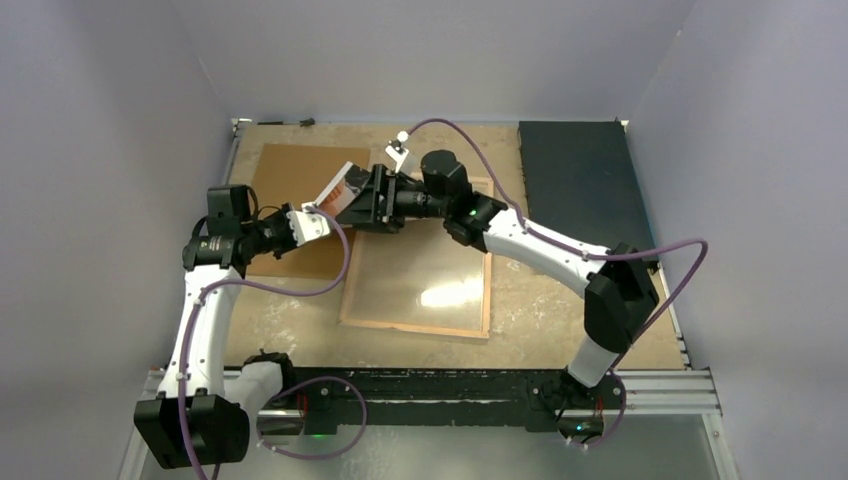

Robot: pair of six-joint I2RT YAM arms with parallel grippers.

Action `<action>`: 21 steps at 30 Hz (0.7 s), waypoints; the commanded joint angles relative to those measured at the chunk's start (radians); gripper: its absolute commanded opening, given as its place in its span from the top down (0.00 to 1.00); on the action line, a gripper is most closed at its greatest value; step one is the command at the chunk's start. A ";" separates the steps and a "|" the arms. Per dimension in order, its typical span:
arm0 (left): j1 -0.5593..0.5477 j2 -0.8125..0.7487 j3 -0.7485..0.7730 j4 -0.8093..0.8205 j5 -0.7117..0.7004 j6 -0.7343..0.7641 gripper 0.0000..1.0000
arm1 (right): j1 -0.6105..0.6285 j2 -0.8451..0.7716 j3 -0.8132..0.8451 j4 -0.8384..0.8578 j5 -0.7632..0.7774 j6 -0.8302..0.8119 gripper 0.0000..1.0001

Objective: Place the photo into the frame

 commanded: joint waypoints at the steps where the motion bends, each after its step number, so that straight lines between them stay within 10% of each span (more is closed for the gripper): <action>1: -0.005 -0.023 0.046 -0.045 0.062 0.056 1.00 | -0.077 -0.069 0.152 -0.267 -0.141 -0.422 0.21; 6: -0.005 -0.013 0.079 -0.115 0.080 0.118 1.00 | -0.086 -0.207 0.146 -0.506 0.023 -0.929 0.18; 13: -0.006 0.006 0.120 -0.171 0.106 0.135 1.00 | -0.085 -0.503 -0.319 -0.123 0.032 -1.325 0.15; 21: -0.005 0.010 0.177 -0.207 0.115 0.140 1.00 | -0.082 -0.428 -0.375 -0.031 -0.034 -1.528 0.21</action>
